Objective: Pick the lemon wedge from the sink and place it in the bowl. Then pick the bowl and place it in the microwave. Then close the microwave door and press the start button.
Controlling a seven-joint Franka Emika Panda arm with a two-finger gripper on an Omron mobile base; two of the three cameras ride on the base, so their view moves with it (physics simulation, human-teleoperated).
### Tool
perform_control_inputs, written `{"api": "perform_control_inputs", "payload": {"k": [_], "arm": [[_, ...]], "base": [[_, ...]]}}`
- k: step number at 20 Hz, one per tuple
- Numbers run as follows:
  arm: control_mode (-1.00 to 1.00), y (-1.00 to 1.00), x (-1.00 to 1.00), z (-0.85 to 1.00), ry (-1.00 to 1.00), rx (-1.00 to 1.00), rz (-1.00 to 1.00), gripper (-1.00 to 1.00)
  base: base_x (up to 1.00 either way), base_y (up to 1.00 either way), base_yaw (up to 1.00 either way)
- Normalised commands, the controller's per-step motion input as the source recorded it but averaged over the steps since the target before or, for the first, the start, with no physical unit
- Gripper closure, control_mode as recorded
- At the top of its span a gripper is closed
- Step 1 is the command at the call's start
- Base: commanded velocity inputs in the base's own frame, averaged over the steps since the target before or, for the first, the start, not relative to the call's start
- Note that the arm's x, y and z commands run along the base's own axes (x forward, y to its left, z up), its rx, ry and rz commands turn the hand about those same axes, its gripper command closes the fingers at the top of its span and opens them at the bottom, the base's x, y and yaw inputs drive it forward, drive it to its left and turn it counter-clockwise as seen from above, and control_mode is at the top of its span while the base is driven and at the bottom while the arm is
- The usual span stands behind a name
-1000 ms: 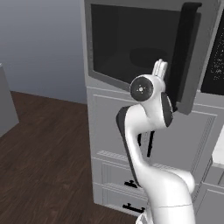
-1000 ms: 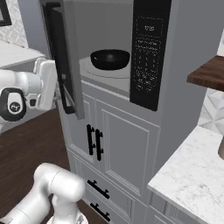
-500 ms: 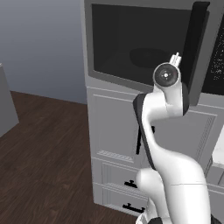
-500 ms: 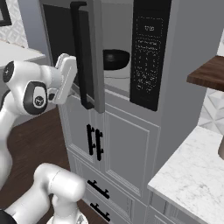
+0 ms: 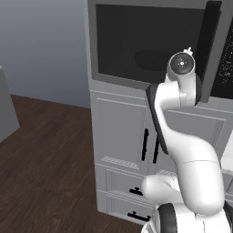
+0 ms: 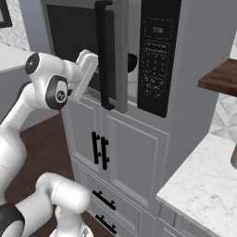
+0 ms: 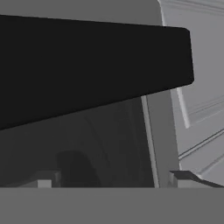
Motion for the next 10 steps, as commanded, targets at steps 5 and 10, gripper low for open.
{"api": "perform_control_inputs", "payload": {"k": [5,10], "arm": [[-1.0,-0.31,0.44,0.0,-0.01,0.09,0.0,-1.0],[-1.0,-0.1,0.49,0.0,0.0,0.04,0.0,-1.0]], "base": [[0.0,0.0,0.0],[0.0,0.0,0.0]]}}
